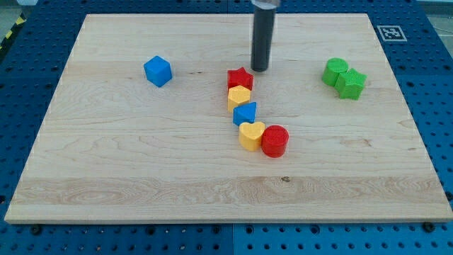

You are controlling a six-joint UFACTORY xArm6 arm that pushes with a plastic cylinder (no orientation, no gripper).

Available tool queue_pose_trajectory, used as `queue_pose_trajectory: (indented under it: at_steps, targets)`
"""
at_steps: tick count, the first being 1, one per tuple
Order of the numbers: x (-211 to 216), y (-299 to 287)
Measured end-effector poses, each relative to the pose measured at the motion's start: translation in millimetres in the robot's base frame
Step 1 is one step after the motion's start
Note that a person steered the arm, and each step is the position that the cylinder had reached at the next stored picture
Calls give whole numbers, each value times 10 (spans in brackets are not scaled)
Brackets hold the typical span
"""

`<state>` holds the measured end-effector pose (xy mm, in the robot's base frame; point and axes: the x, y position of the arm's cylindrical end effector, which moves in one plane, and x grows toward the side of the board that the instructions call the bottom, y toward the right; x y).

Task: Move the blue triangle diagonally to the blue cube

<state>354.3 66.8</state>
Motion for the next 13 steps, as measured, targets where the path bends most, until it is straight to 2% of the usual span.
queue_pose_trajectory:
  at_steps: [2,4,5,7,8,13]
  targets:
    - [589,217]
    - [921,209]
    - [931,-21]
    - [1222,237]
    - [1236,-214]
    - [1114,-879]
